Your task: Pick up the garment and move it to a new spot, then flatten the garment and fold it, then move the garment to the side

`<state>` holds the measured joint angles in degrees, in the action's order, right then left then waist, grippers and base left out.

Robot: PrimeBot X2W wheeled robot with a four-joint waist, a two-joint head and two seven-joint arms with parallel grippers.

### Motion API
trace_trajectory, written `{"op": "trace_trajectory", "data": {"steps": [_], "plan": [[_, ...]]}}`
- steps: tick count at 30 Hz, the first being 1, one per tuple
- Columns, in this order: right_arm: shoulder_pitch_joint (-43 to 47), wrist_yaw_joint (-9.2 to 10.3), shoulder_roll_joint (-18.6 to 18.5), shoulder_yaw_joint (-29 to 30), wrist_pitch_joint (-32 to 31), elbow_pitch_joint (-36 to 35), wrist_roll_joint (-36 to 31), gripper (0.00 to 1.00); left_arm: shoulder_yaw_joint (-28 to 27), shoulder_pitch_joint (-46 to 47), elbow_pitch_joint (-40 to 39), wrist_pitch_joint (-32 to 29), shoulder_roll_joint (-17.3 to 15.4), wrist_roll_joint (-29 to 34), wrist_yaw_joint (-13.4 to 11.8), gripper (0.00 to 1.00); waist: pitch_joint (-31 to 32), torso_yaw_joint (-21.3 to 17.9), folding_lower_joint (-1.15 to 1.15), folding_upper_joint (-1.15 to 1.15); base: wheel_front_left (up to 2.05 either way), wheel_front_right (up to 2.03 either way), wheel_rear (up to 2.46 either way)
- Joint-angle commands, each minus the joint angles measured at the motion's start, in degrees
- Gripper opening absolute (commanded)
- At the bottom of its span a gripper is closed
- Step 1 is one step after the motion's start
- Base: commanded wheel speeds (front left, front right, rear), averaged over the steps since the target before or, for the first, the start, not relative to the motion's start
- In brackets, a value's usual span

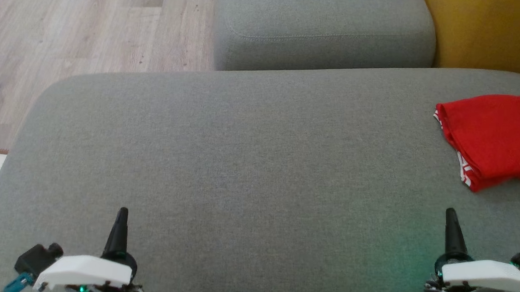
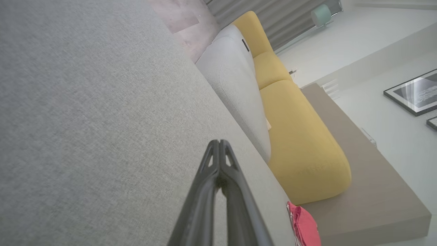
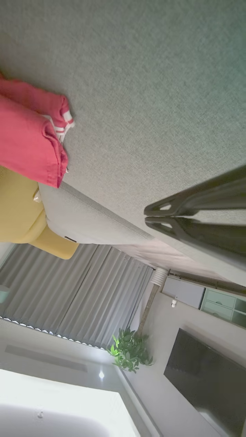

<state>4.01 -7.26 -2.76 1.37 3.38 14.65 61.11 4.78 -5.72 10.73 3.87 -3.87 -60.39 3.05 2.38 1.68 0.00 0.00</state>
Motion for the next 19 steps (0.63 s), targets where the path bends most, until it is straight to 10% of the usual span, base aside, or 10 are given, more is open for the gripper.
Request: {"op": "trace_trajectory", "data": {"steps": [1, 19], "plan": [[-3.81, -0.15, -1.29, -0.26, -0.74, -1.75, 1.80, 0.00, -1.87, 3.42, -1.47, -0.44, -0.94, -1.75, 0.53, 0.00, -0.07, -0.05, 0.00, 0.00, 0.00, 0.00, 0.00], [-6.22, -0.18, -1.34, 1.15, -3.72, -1.35, 13.73, 0.00, -4.49, 6.63, 0.33, -3.45, -0.94, -14.27, 2.04, 0.00, -1.04, -0.68, 0.00, 0.00, 0.00, 0.00, 0.00]]}}
